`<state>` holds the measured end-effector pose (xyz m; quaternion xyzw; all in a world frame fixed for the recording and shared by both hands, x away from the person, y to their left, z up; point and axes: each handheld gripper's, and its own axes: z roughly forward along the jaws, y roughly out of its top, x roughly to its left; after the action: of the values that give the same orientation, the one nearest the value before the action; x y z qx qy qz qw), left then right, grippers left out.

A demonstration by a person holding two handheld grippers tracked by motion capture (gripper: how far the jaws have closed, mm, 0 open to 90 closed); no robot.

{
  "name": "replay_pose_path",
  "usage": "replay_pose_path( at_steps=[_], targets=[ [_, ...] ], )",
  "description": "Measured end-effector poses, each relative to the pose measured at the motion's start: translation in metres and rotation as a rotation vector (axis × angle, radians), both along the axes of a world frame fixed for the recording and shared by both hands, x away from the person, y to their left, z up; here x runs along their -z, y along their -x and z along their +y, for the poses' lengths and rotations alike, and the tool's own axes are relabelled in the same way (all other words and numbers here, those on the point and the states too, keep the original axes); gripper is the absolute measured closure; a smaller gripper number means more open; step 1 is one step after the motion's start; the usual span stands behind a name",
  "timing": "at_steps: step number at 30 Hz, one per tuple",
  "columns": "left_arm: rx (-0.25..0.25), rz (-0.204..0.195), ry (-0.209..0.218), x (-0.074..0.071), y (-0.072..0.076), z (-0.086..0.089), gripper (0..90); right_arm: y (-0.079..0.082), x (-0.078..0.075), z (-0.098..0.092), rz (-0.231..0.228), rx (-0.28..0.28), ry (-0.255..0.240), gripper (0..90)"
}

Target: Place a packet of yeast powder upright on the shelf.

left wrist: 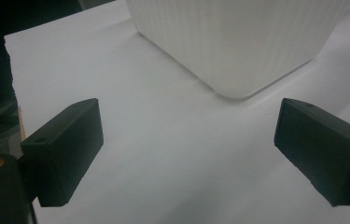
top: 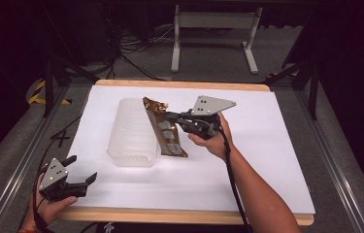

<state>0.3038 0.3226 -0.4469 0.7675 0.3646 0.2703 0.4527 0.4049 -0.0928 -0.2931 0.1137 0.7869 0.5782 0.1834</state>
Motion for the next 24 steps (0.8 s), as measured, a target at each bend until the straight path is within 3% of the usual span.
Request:
replay_pose_path(
  at_steps=[4,11,24],
  targets=[
    [0.001,-0.003,0.001,0.000,0.000,0.000,9.0,-0.005,-0.002,0.015,-0.014,-0.017,0.011,90.0],
    [0.007,-0.001,0.002,0.000,0.000,0.000,9.0,-0.017,-0.008,0.041,-0.007,-0.053,-0.022,90.0],
    [0.012,-0.002,0.017,0.000,0.000,0.001,9.0,-0.041,0.005,0.073,0.030,-0.061,-0.025,90.0]
  ],
)
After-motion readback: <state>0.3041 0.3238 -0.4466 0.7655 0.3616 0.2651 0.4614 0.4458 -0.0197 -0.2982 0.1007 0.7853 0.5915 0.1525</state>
